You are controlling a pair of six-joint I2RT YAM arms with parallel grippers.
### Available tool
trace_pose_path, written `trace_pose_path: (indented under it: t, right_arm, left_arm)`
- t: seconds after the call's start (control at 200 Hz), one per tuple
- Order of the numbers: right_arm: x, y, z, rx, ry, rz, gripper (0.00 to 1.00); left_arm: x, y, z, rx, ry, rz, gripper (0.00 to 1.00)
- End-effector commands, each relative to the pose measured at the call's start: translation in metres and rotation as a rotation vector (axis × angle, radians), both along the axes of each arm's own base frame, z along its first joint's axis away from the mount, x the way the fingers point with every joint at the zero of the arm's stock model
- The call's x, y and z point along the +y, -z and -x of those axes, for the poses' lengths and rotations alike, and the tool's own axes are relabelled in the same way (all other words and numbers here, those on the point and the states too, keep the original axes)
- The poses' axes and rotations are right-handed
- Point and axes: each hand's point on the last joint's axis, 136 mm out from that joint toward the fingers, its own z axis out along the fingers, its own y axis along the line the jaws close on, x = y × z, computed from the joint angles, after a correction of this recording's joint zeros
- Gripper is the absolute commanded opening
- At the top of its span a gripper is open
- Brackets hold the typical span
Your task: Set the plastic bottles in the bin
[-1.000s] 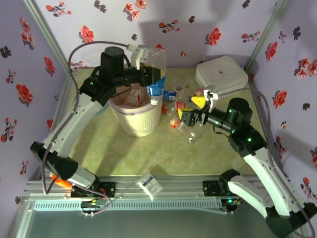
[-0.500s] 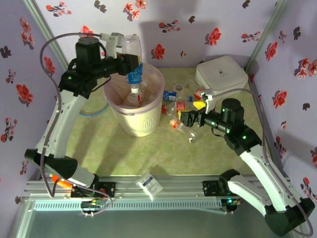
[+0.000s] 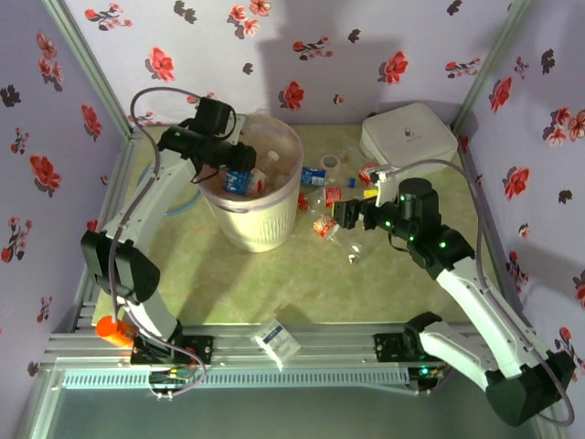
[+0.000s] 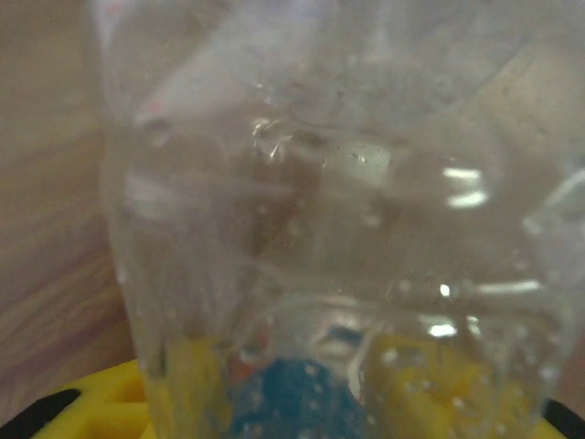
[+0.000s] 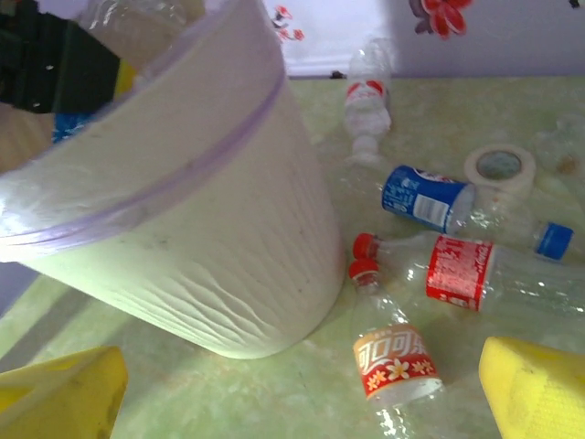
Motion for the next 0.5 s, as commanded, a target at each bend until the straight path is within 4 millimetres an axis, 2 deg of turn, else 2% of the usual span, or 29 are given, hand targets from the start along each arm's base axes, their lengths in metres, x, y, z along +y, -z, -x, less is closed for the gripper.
trace_pose_path:
  t: [0.0, 0.18, 0.275, 0.37, 0.495]
  right_arm:
    - [-0.009, 0.006, -0.013, 0.018, 0.078, 0.016, 0.99]
    - [-0.021, 0.023, -0.024, 0.064, 0.170, 0.066, 0.99]
    - [-0.025, 0.031, -0.024, 0.087, 0.192, 0.084, 0.99]
    - [-0.028, 0.035, -0.023, 0.097, 0.203, 0.094, 0.99]
    - [-0.034, 0.041, -0.020, 0.106, 0.222, 0.116, 0.99]
  left_arm:
    - [0.008, 0.043, 0.000, 0.069, -0.001, -0.104, 0.28]
    - [0.006, 0.084, 0.001, 0.151, 0.016, -0.161, 0.35]
    - [0.001, 0.097, 0.002, 0.180, 0.032, -0.179, 0.43]
    - [-0.008, 0.091, 0.001, 0.157, 0.051, -0.172, 0.53]
    - [-0.015, 0.069, -0.001, 0.110, 0.064, -0.154, 0.80]
